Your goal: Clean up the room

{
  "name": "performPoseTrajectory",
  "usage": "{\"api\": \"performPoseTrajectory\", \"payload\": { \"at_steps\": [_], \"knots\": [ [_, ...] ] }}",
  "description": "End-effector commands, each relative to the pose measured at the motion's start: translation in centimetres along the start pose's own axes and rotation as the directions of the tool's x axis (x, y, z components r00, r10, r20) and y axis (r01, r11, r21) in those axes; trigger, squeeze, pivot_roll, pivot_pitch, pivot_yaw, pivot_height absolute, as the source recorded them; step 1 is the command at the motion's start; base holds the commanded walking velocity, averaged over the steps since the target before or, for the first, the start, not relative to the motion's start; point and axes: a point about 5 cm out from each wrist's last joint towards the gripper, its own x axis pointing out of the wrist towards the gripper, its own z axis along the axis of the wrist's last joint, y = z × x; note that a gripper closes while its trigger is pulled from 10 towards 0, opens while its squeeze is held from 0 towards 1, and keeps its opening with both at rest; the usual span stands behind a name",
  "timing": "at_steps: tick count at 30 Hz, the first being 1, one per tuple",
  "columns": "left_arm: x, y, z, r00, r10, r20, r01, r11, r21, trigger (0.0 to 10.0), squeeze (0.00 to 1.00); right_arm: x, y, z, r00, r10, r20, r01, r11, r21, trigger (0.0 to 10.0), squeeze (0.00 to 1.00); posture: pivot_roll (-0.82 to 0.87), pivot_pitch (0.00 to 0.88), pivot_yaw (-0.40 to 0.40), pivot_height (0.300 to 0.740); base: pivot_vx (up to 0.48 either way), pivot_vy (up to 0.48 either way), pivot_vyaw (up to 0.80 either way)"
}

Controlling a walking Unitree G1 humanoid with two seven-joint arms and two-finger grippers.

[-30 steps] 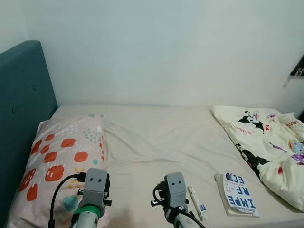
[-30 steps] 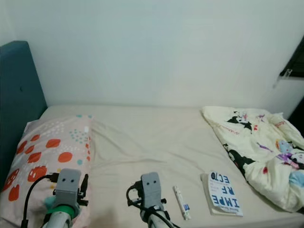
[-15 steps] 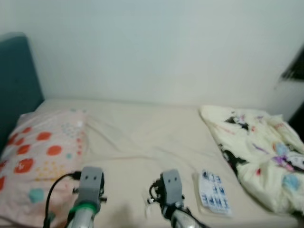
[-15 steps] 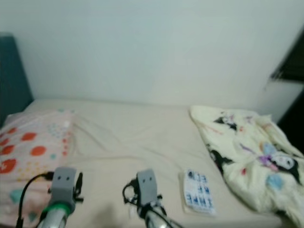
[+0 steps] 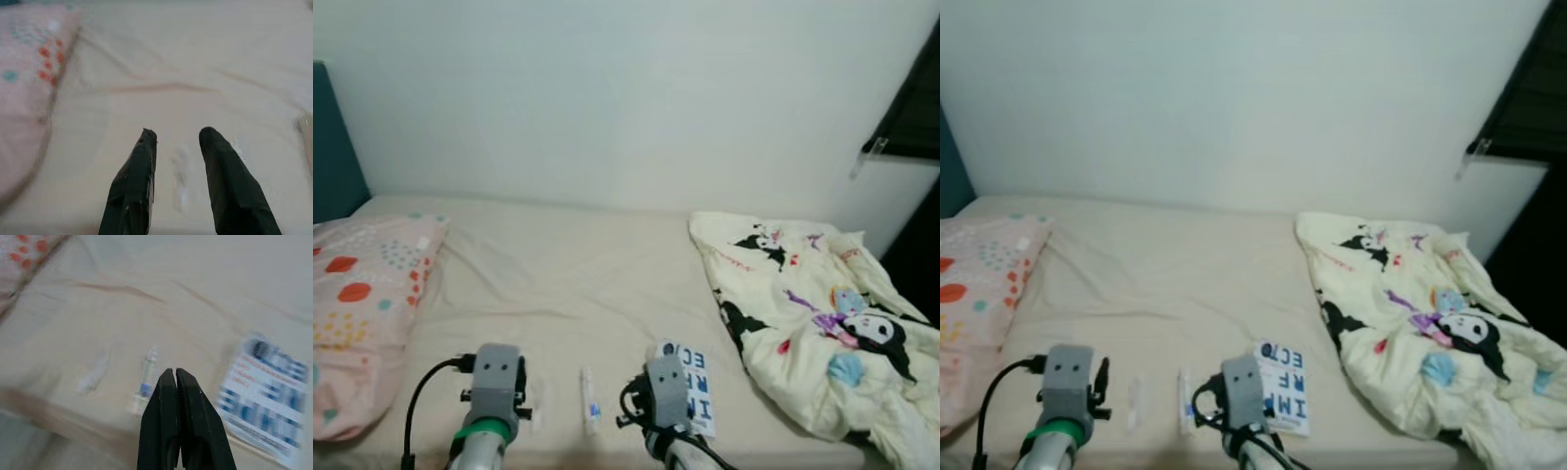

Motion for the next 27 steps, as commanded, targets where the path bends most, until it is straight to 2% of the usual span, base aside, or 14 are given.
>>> {"api": "performPoseTrajectory", "payload": {
  "at_steps": [1,10,17,18,27],
  "knots": [
    [-0.03,0.08,-0.26,1.0,-0.005,-0.017,0.005,1.0,0.003,10.0,0.0,-0.22,-0.24,-0.48,1.0,-0.011,-0.02,0.011,1.0,0.0,10.0,0.0,0.06,0.02,-0.022,0.74,0.0,0.48,0.0],
    [0.06,0.19,-0.14,1.0,-0.011,-0.008,0.011,1.0,0.021,10.0,0.0,-0.12,-0.22,-0.4,1.0,-0.012,-0.02,0.012,1.0,0.001,10.0,0.0,0.06,0.02,-0.021,0.74,0.0,0.442,0.0],
    [0.12,0.05,0.13,1.0,-0.029,0.01,0.029,0.998,0.048,10.0,0.0,-0.11,-0.28,-0.41,1.0,-0.016,-0.022,0.016,1.0,0.005,10.0,0.0,0.06,0.018,-0.02,0.74,0.0,0.0,0.0],
    [0.18,0.09,0.0,1.0,-0.027,0.003,0.027,0.997,0.076,10.0,0.0,-0.13,-0.29,-0.46,1.0,-0.016,-0.025,0.016,1.0,0.009,10.0,0.0,0.06,0.017,-0.02,0.74,0.0,0.0,0.0],
    [0.17,0.07,-0.81,0.999,-0.034,-0.039,0.037,0.996,0.084,10.0,0.0,-0.19,-0.28,-1.13,0.997,-0.014,-0.078,0.016,0.999,0.028,10.0,0.0,0.05,0.016,-0.02,0.74,0.0,0.0,0.0]
  ]
}}
